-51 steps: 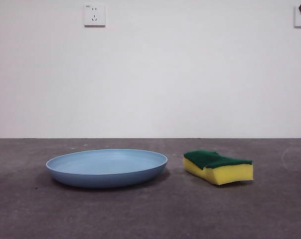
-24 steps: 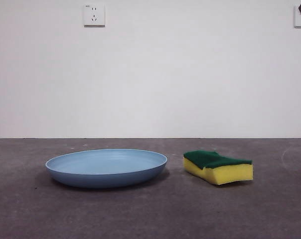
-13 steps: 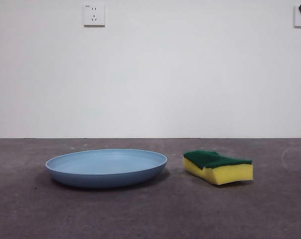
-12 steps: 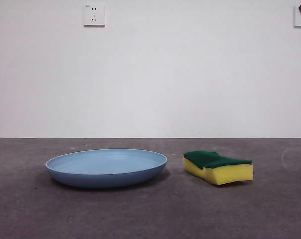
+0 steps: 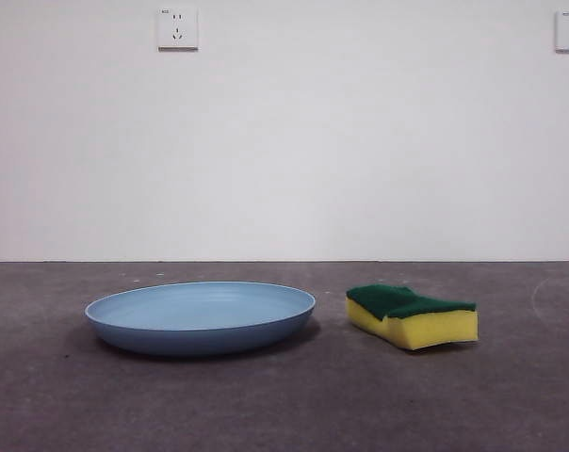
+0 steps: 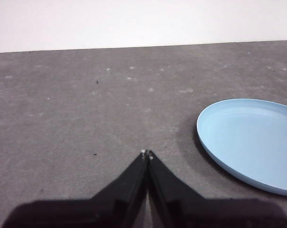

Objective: Pick up the plate,pick up the cloth,clean the plate with the cloth

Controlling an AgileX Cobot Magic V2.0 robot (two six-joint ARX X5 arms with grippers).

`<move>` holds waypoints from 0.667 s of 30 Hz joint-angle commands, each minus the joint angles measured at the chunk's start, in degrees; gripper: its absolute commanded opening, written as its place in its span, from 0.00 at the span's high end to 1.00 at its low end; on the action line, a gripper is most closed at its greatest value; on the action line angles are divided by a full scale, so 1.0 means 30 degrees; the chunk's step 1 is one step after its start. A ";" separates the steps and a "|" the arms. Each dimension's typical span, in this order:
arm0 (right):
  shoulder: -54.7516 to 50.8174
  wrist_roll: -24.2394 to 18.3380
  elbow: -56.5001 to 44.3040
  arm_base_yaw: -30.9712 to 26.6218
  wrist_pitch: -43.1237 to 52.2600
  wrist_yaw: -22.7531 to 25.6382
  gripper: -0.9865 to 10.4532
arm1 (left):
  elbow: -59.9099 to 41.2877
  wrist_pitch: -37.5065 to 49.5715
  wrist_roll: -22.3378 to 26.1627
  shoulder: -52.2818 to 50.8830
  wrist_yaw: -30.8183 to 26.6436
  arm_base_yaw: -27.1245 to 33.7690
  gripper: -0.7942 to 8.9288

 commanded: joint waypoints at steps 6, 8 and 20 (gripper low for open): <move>-0.3993 0.1275 -0.5391 -0.3767 0.2849 -0.1974 0.91 | -0.0270 0.0066 -0.0189 -0.0058 -0.0015 0.0051 0.92; -0.4838 0.1654 -0.6477 -0.4233 0.2856 -0.1967 0.91 | -0.0270 0.0066 -0.0189 -0.0058 -0.0007 0.0051 0.92; -0.8313 0.3665 -1.1067 -0.4583 0.2856 -0.1894 0.91 | -0.0270 0.0066 -0.0189 -0.0058 -0.0007 0.0051 0.92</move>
